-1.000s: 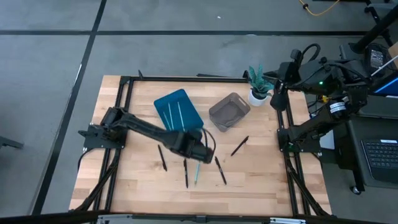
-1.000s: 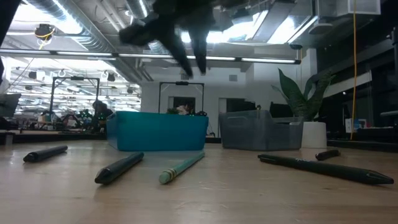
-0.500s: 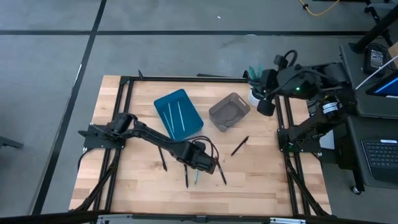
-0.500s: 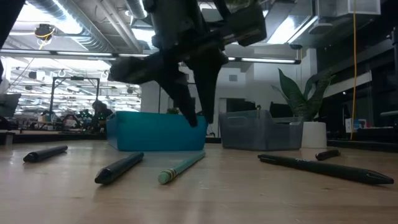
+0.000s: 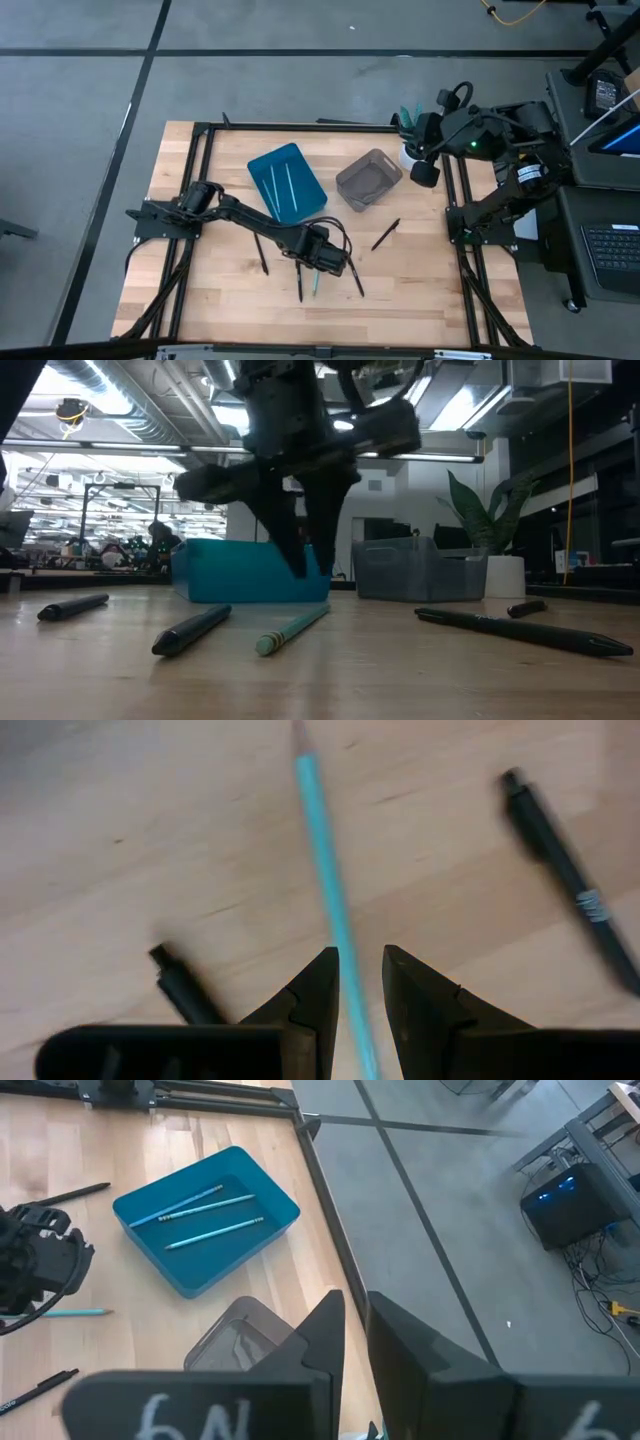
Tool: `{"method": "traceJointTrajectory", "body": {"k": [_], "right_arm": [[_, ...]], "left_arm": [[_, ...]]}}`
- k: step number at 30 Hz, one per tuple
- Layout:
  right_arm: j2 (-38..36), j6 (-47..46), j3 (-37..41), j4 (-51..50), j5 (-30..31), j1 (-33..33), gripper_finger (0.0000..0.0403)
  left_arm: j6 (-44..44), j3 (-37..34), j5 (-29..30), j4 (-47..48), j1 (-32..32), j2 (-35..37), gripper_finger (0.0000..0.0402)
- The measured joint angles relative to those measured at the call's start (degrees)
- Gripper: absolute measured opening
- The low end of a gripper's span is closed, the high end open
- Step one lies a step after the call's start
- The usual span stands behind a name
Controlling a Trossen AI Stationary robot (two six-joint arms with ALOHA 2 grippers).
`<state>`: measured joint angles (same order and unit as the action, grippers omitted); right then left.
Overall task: Sort pens & pencils
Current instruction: Put the light blue pencil into the blue bin
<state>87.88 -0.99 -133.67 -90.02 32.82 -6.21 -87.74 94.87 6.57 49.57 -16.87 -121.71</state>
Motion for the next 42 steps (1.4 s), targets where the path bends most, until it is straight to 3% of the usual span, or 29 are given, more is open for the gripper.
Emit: {"method": "traceJointTrajectory", "body": {"k": [42], "right_arm": [[-0.02,1.27,0.00,0.00,-0.02,0.01,0.0048]], "left_arm": [[0.91,0.24,-5.34,-3.52,0.64,-5.20,0.0074]]}}
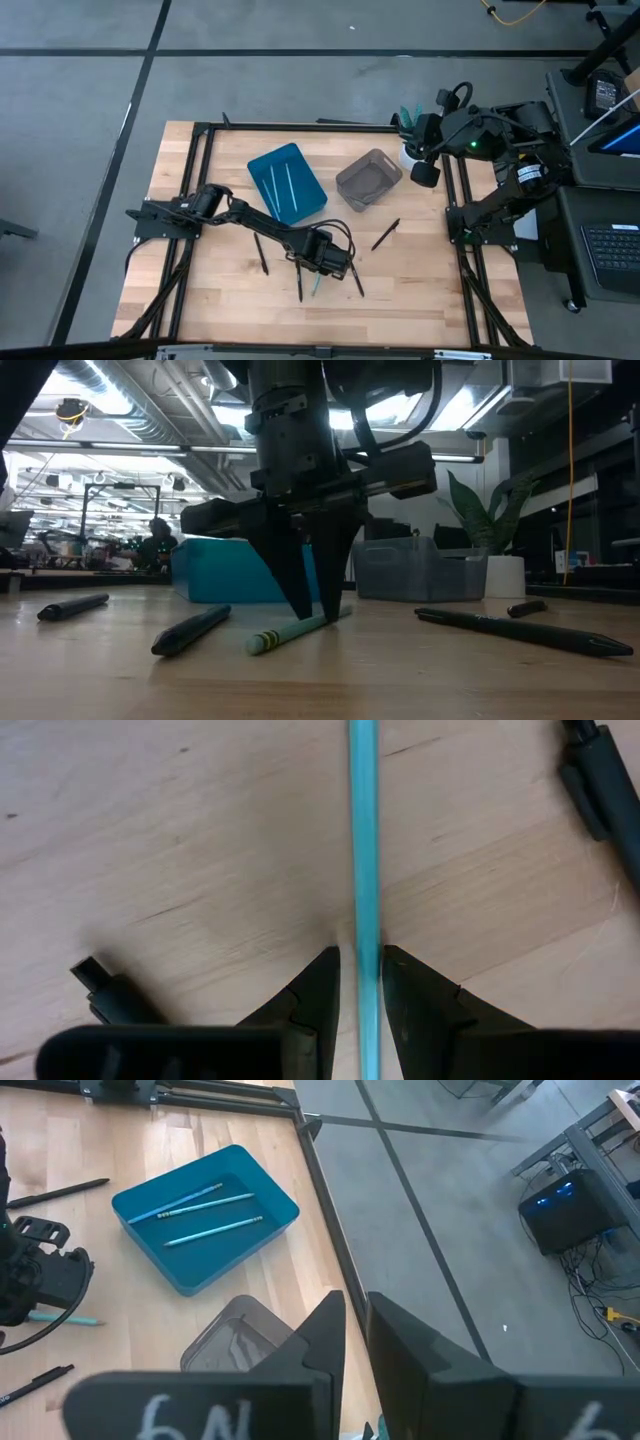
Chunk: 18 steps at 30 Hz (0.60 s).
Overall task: Sort pens & pencils
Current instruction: Put the light blue pencil into the blue bin
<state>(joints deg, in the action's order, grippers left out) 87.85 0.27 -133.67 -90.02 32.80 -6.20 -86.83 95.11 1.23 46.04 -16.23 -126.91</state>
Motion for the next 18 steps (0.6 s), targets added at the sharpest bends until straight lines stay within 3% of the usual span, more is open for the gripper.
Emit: {"method": "traceJointTrajectory", "body": {"k": [11,18], "right_arm": [[0.00,0.00,0.00,0.00,0.00,-0.01,0.0048],[0.00,0.02,0.00,0.00,0.00,0.00,0.0048]], "left_arm": [[0.00,-0.13,0.03,0.44,0.00,-0.11,0.0012],[0.02,1.55,2.09,1.85,-0.11,-0.20,0.0015]]}}
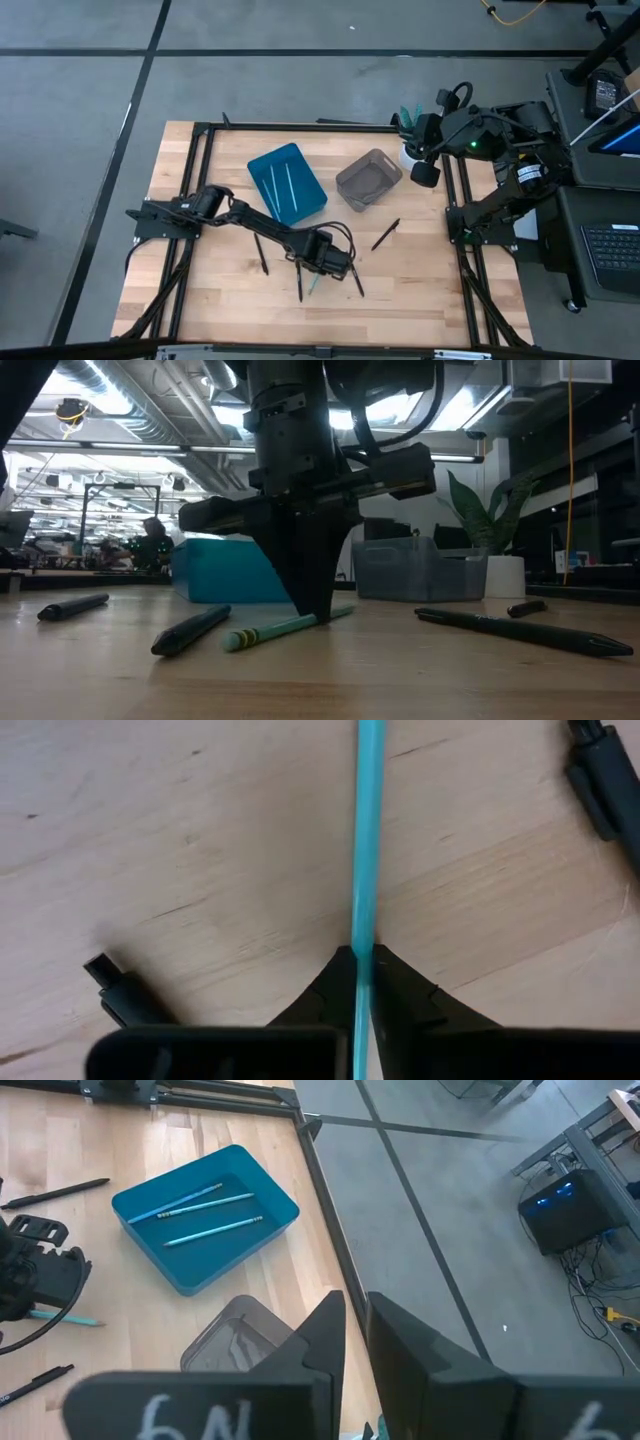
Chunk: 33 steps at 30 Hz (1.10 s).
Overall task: Sort pens & pencils
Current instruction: Put the light blue pencil into the blue bin
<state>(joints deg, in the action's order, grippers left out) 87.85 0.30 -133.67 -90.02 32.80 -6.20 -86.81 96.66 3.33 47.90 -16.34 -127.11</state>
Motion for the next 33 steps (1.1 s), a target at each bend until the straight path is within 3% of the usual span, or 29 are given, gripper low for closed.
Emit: {"method": "traceJointTrajectory", "body": {"k": [16,25,33], "right_arm": [[0.00,0.22,0.00,0.00,0.02,0.00,0.0048],[0.00,0.66,0.00,0.00,0.04,0.00,0.0048],[0.00,1.42,0.00,0.00,0.04,-0.02,0.0048]], "left_arm": [[0.33,8.48,1.75,9.32,0.22,-0.04,0.0012],[-2.03,17.84,3.67,24.43,0.20,0.11,0.0012],[-8.07,21.82,4.93,38.00,1.26,0.22,0.0013]]}}
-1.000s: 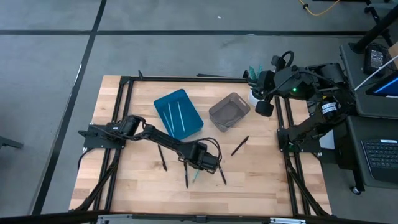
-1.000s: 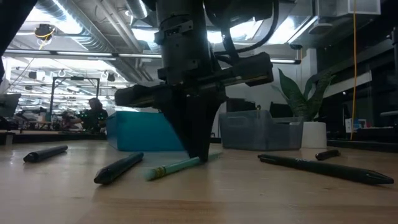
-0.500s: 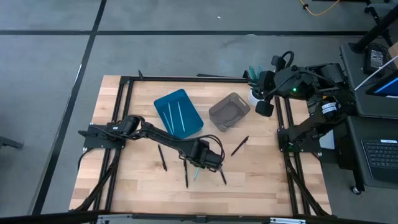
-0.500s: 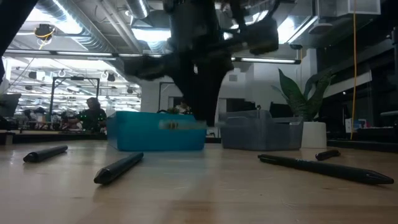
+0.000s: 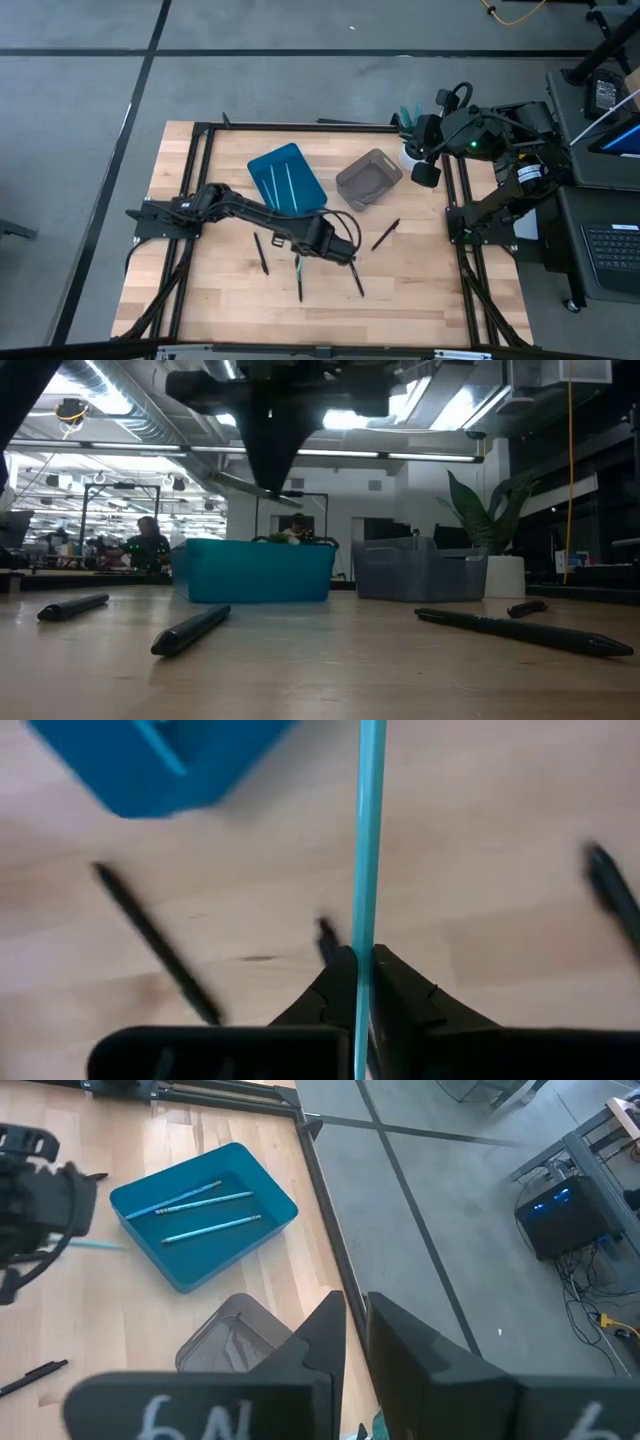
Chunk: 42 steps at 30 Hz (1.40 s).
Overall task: Sort pens & pencils
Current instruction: Put the light blue pencil into the blue bin
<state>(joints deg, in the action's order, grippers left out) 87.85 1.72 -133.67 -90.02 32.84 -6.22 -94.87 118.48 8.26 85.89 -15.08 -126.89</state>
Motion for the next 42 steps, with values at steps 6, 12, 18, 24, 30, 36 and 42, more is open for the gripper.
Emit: {"method": "traceJointTrajectory", "body": {"k": [6,12,18,24,30,36,42], "right_arm": [[-0.02,-0.02,0.00,0.00,0.00,0.00,0.0048],[-0.15,-0.04,0.00,0.00,-0.02,0.01,0.0048],[-0.75,-0.07,0.00,0.00,-0.02,0.00,0.0048],[-1.58,-0.09,0.00,0.01,-0.29,0.00,0.0048],[-3.20,-0.11,0.00,0.00,-1.92,0.00,0.0048],[-4.86,-0.11,-0.02,0.00,-1.97,0.00,0.0048],[-5.53,-0.11,-0.02,0.00,-1.97,0.00,0.0048]], "left_arm": [[-2.60,0.64,0.72,4.21,2.75,0.74,0.0013],[-0.84,0.63,3.23,4.15,8.09,0.96,0.0013],[5.70,0.63,3.79,4.13,14.23,0.96,0.0013],[12.86,0.29,5.18,4.10,20.44,2.78,0.0013],[14.49,-2.86,7.54,4.10,24.57,7.69,0.0013],[11.32,-12.71,5.68,4.13,26.00,13.38,0.0013],[9.51,-19.61,2.84,2.35,25.91,15.34,0.0013]]}}
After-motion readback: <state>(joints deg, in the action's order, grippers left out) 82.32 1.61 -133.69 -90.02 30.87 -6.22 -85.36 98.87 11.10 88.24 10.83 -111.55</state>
